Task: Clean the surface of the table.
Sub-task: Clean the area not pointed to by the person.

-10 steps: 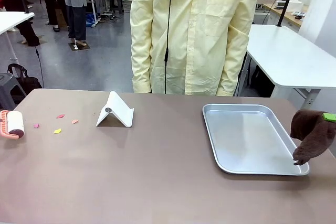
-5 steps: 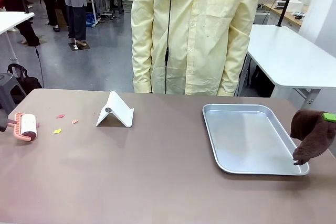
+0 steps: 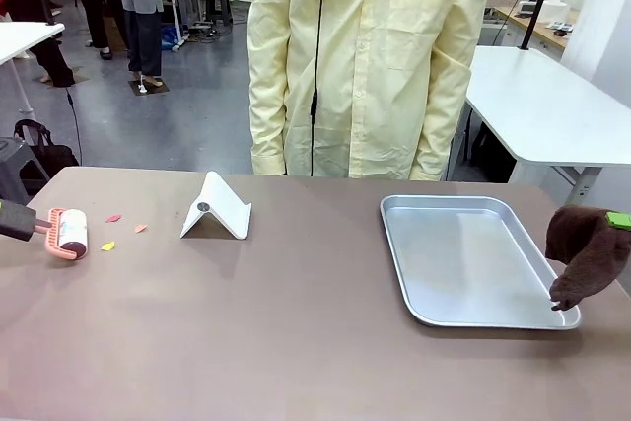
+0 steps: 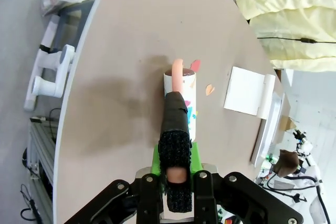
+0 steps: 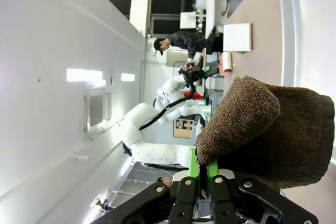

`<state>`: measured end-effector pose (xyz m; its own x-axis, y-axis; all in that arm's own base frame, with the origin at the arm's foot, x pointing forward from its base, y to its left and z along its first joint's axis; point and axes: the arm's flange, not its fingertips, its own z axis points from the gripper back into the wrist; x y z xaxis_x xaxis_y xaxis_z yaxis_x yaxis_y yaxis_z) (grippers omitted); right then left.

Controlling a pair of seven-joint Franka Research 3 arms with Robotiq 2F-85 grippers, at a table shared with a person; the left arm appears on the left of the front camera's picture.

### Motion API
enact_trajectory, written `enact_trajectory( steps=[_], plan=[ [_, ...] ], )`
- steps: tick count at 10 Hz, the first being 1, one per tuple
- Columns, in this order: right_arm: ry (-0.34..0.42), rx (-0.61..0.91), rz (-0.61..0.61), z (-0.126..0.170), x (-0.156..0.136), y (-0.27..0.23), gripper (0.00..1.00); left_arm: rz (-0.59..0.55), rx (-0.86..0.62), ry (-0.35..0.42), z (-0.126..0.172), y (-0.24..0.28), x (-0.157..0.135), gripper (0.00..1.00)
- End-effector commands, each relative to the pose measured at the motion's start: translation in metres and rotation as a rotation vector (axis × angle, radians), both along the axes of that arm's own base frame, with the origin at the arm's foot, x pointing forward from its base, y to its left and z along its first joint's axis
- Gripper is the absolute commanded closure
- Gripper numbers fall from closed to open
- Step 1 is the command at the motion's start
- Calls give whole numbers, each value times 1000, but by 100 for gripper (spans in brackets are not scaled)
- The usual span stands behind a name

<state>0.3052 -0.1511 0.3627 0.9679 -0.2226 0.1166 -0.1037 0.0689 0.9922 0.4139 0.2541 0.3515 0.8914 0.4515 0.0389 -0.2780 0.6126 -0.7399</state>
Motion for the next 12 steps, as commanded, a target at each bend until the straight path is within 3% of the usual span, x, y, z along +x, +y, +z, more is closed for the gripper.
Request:
enact_trajectory(
  steps=[1, 7, 12],
  plan=[
    [-29, 6, -1, 3, 5, 0, 94, -47, 5, 58, -8, -2, 21, 78],
    [-29, 6, -1, 3, 5, 0, 94, -168, -1, 124, -15, -44, 77, 78],
    [-29, 6, -1, 3, 5, 0, 94, -300, 43, 152, -17, -92, 105, 78]
  ],
)
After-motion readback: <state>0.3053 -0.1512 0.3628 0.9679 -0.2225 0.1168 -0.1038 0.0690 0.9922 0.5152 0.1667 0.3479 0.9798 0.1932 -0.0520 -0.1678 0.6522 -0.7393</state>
